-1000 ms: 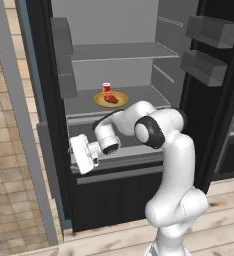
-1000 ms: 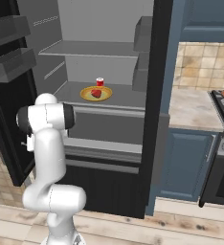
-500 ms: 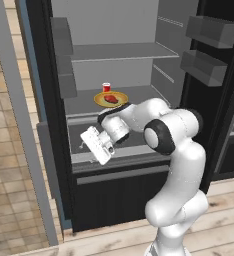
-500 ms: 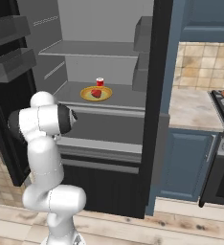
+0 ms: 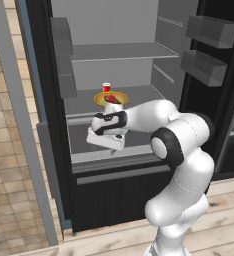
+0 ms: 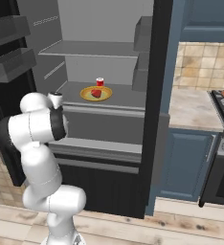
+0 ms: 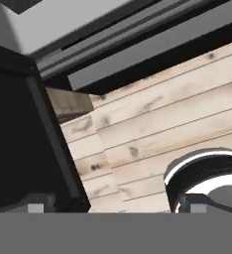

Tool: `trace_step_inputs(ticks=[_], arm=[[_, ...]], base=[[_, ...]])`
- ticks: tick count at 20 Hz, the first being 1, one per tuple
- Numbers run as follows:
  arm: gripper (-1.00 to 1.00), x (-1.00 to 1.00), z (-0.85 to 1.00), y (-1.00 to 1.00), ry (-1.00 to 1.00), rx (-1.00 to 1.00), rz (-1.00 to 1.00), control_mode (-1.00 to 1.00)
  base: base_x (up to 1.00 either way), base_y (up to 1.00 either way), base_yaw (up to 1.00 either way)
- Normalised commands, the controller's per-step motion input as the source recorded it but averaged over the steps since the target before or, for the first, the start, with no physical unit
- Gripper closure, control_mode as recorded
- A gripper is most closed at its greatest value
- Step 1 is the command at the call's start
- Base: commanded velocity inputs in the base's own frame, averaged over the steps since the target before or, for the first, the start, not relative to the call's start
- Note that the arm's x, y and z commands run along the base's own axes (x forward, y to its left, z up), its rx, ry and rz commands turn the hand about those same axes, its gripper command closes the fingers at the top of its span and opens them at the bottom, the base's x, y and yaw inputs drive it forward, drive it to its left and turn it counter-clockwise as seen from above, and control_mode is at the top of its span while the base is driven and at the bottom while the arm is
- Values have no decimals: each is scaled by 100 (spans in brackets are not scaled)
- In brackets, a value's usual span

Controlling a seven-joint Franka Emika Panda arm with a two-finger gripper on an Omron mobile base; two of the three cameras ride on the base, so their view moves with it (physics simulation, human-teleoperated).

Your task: Retrieve the steak from the fridge and place it on the saucepan with marinade on the stove.

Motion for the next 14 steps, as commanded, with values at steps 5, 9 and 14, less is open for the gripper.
trace_step_inputs(ticks=[5, 9, 14], arm=[[-100, -10, 1, -86, -2, -44, 23, -100], [-100, -32, 2, -100, -5, -10, 25, -100], [-100, -70, 50, -78, -3, -2, 17, -100]], base=[[0, 0, 0], [0, 0, 0], [0, 0, 0]])
